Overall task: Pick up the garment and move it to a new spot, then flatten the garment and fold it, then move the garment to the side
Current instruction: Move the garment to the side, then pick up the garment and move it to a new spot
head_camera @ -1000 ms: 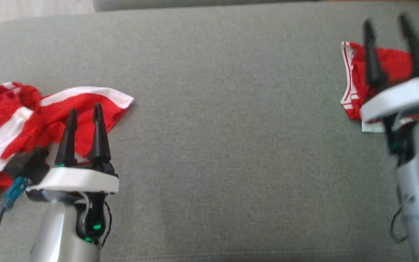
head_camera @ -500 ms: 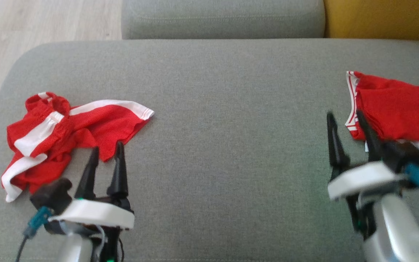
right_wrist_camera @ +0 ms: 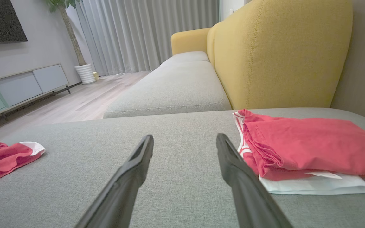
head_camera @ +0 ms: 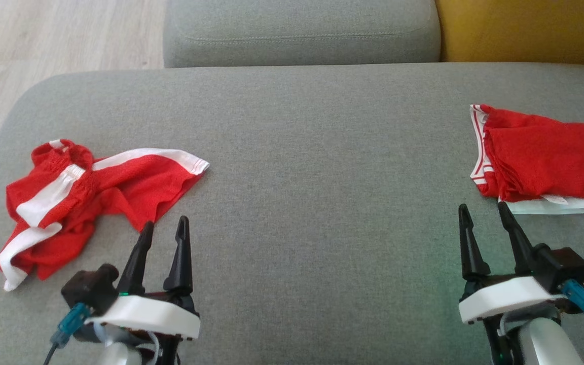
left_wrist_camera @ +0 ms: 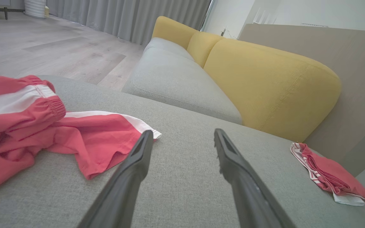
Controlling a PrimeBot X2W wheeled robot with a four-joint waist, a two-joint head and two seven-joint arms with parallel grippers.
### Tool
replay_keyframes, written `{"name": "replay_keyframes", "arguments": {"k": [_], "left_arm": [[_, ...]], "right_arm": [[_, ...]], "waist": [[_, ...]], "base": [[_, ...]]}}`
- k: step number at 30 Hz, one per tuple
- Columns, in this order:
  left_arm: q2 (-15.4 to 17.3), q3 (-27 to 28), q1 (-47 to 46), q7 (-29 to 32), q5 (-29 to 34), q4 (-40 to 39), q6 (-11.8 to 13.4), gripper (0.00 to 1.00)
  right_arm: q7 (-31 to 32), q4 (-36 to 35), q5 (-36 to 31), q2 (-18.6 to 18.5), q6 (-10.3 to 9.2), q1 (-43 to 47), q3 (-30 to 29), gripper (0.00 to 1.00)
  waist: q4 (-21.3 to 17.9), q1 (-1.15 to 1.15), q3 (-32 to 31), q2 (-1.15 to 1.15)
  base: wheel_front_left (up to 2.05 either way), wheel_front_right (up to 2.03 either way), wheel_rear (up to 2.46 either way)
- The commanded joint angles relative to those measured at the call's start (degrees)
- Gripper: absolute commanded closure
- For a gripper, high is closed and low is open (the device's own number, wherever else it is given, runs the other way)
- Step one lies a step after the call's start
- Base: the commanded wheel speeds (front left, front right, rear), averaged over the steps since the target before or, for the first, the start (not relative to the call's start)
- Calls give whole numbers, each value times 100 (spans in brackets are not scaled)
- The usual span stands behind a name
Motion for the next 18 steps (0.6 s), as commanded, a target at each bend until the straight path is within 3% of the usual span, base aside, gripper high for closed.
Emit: {"name": "replay_keyframes", "arguments": {"k": [1,18], "left_arm": [[54,183,-220,-29,85,-238,59,0],[54,253,-295,-29,77,-196,75,0]], "right_arm": [[-75,-208,4,-4,20,-117,132,0],[-61,-181,221,-3,20,-187,205,0]], "waist": [[-16,0,16,0],[111,0,74,0]], "base": [[0,0,0],[0,0,0]]}}
